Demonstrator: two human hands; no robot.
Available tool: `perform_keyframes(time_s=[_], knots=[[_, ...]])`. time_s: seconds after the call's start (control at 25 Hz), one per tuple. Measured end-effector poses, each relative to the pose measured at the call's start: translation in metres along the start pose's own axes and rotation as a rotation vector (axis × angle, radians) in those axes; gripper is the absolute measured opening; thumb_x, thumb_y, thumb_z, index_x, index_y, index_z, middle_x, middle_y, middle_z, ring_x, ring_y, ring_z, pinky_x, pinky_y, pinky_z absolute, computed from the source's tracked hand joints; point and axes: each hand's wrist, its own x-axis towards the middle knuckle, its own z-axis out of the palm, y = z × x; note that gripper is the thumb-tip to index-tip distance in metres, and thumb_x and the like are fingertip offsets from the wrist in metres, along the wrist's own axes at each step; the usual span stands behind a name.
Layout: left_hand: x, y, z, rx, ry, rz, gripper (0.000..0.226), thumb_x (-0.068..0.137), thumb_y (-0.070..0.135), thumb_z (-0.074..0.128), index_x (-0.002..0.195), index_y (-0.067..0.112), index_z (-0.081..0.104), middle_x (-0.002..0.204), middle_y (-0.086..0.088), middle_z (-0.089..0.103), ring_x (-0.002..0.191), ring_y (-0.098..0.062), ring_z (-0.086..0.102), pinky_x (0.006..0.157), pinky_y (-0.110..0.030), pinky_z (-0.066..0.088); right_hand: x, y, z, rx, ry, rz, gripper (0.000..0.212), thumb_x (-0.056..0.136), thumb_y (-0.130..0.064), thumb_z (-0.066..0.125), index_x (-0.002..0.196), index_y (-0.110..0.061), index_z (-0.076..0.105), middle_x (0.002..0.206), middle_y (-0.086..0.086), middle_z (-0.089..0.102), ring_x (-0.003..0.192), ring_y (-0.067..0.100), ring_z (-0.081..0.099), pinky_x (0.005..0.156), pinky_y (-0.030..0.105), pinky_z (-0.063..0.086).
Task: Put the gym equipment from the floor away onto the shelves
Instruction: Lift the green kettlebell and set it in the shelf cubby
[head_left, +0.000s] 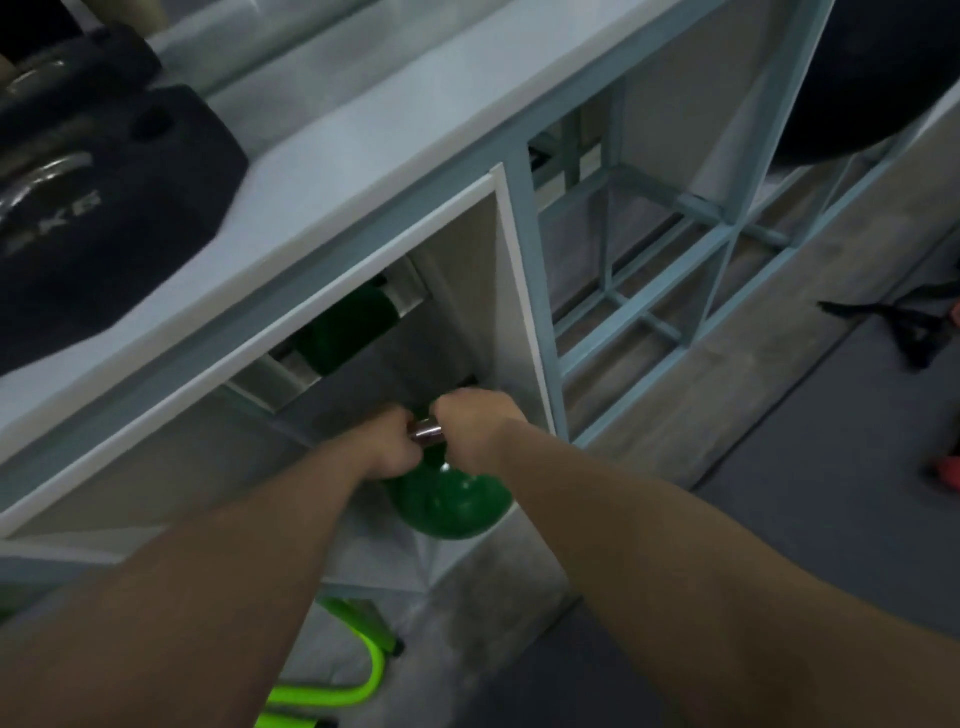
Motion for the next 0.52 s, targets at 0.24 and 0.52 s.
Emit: perform_keyframes(time_s=[0.24, 0.52], knots=[[0.015, -0.016, 0.021, -0.085, 0.162, -0.069, 0.026, 0.082, 0.020, 0.059, 0.105, 0.017, 0.071, 0.091, -0.009, 0.068, 0.077, -0.027, 0.065, 0.066, -0.026, 0.045, 0.032, 0.004, 0.015, -0.045, -0.008, -0.034, 0.031, 0.088, -0.005, 0.057, 0.117, -0.015, 0.063, 0.114, 0.010, 0.066, 0.104, 0.031, 0.064, 0.081, 0.037, 0.051], [0.024, -0.031, 0.029, -0.034, 0.263, -0.202, 0.036, 0.086, 0.023, 0.061, 0.121, 0.018, 0.068, 0.118, -0.013, 0.071, 0.109, -0.029, 0.068, 0.085, -0.031, 0.052, 0.074, 0.000, 0.036, -0.177, 0.012, -0.105, 0.038, 0.090, -0.011, 0.058, 0.127, -0.018, 0.062, 0.125, 0.010, 0.064, 0.112, 0.031, 0.063, 0.085, 0.038, 0.051]])
